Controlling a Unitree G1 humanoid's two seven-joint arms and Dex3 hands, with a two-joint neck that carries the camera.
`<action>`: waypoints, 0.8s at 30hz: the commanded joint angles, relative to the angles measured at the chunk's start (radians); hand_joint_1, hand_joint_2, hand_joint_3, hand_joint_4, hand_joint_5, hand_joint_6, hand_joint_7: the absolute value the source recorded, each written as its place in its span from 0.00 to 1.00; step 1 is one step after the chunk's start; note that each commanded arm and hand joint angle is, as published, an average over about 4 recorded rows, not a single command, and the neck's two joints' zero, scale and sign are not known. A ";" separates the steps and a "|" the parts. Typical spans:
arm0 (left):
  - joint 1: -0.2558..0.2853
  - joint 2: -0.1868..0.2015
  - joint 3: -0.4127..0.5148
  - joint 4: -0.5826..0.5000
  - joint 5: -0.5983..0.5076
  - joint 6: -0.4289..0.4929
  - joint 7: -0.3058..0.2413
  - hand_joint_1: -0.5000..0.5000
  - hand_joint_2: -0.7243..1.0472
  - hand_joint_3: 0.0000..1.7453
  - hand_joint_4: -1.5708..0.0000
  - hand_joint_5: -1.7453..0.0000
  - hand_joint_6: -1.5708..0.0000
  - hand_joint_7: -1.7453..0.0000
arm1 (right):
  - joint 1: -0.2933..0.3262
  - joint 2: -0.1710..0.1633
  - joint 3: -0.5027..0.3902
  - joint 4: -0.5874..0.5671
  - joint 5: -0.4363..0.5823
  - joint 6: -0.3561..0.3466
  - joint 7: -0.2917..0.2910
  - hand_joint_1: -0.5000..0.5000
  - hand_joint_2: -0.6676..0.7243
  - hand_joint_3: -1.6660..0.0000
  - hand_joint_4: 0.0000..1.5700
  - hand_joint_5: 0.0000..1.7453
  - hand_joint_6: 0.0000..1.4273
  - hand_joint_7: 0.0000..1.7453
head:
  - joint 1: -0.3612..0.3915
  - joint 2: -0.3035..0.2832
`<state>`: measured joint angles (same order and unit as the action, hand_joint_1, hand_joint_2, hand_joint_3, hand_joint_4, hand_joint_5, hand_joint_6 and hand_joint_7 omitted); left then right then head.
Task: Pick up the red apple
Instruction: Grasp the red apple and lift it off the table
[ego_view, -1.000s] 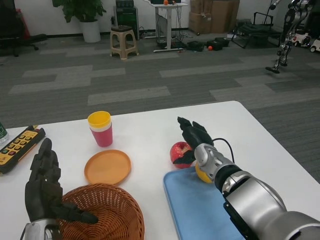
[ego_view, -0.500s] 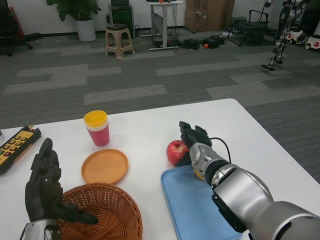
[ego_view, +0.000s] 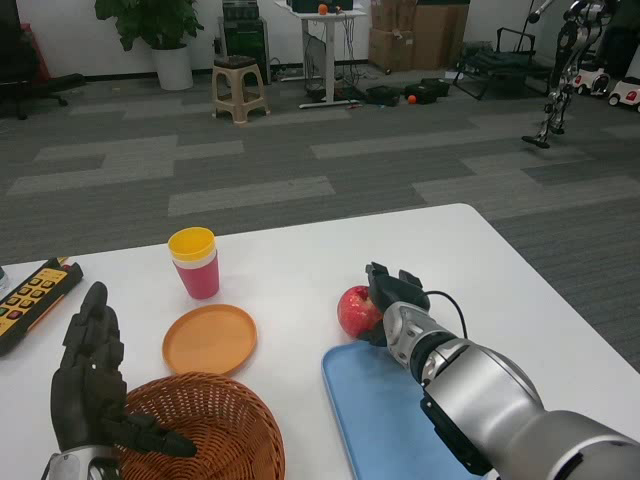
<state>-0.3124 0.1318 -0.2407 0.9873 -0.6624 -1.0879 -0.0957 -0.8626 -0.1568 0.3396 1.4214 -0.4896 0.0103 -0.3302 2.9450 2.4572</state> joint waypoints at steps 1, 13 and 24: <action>0.002 0.008 0.004 0.007 -0.008 -0.004 -0.001 0.00 0.05 0.05 1.00 1.00 0.78 1.00 | -0.001 0.011 0.017 0.010 -0.012 0.004 0.010 0.02 0.09 0.62 0.00 0.00 0.00 0.20 | 0.002 -0.007; 0.004 0.006 0.004 0.007 -0.010 -0.004 -0.001 0.00 0.05 0.05 1.00 1.00 0.78 1.00 | 0.012 0.023 0.129 0.006 -0.031 -0.001 0.060 0.04 0.09 0.52 0.00 0.00 0.00 0.24 | 0.002 -0.014; 0.010 0.005 0.006 0.008 -0.013 -0.004 -0.001 0.00 0.05 0.05 1.00 1.00 0.77 1.00 | 0.020 0.025 0.142 0.005 -0.050 0.001 0.087 0.01 0.09 0.37 0.00 0.31 0.00 0.30 | 0.014 -0.029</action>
<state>-0.3118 0.1317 -0.2410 0.9873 -0.6690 -1.0879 -0.0968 -0.8624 -0.1375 0.4779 1.4177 -0.5284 0.0097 -0.2627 2.9584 2.4294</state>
